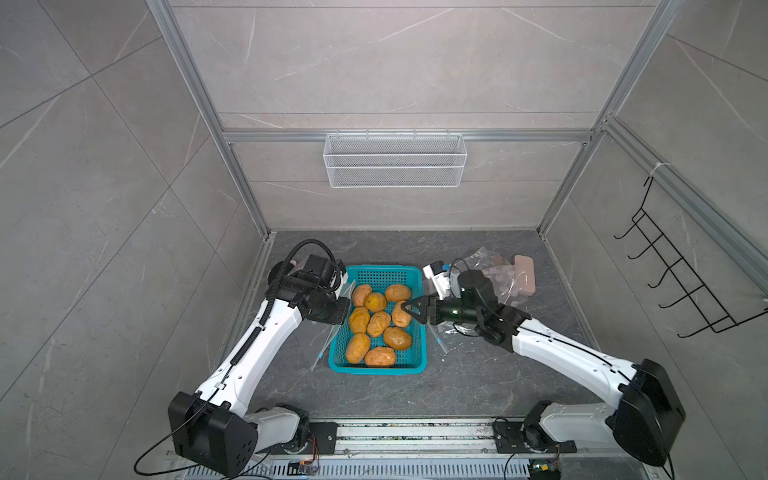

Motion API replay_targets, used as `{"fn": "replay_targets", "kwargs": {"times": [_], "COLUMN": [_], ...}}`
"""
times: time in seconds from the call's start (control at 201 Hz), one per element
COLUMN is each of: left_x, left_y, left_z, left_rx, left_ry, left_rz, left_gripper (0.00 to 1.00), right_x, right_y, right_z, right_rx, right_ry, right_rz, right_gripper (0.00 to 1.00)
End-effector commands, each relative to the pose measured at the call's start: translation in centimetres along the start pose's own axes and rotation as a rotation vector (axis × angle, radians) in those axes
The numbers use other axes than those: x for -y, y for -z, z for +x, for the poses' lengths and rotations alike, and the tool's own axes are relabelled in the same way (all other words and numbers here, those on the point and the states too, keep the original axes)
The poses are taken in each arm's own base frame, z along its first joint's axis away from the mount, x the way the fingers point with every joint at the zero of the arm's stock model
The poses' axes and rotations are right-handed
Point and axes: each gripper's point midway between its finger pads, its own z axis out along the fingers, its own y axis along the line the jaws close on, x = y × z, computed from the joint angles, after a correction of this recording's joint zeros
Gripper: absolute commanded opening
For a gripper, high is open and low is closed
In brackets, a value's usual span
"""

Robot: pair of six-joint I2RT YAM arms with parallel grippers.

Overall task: Put the potatoes into a zipper bag and zip it
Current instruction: Open the zipper of the food storage bag.

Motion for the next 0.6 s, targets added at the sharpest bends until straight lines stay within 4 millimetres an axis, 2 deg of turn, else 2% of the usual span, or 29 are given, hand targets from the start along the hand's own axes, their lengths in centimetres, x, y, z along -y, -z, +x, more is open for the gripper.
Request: {"fn": "replay_targets", "kwargs": {"times": [0.0,0.129,0.249,0.373,0.592], "left_x": [2.3,2.8,2.6,2.6,2.5], "left_y": [1.6,1.9,1.9,1.9,1.8], "left_z": [-1.9,-2.1,-2.2,-2.1,-2.1], "left_rx": [0.09,0.104,0.102,0.092,0.089], "left_ry": [0.022,0.021,0.03,0.032,0.035], "left_rz": [0.116,0.15,0.135,0.134,0.131], "left_gripper": [0.0,0.0,0.0,0.0,0.0], "right_x": [-2.7,-4.9,-6.7,-5.6,-4.5], "right_y": [-3.0,-6.3,-8.4,-10.0,-11.2], "right_z": [-1.3,-1.3,-1.6,-2.0,-2.5], "right_rx": [0.053,0.065,0.064,0.081,0.089], "right_ry": [0.003,0.008,0.026,-0.006,-0.012], "right_rz": [-0.023,-0.046,-0.057,0.011,0.092], "right_gripper": [0.66,0.68,0.68,0.68,0.65]}}
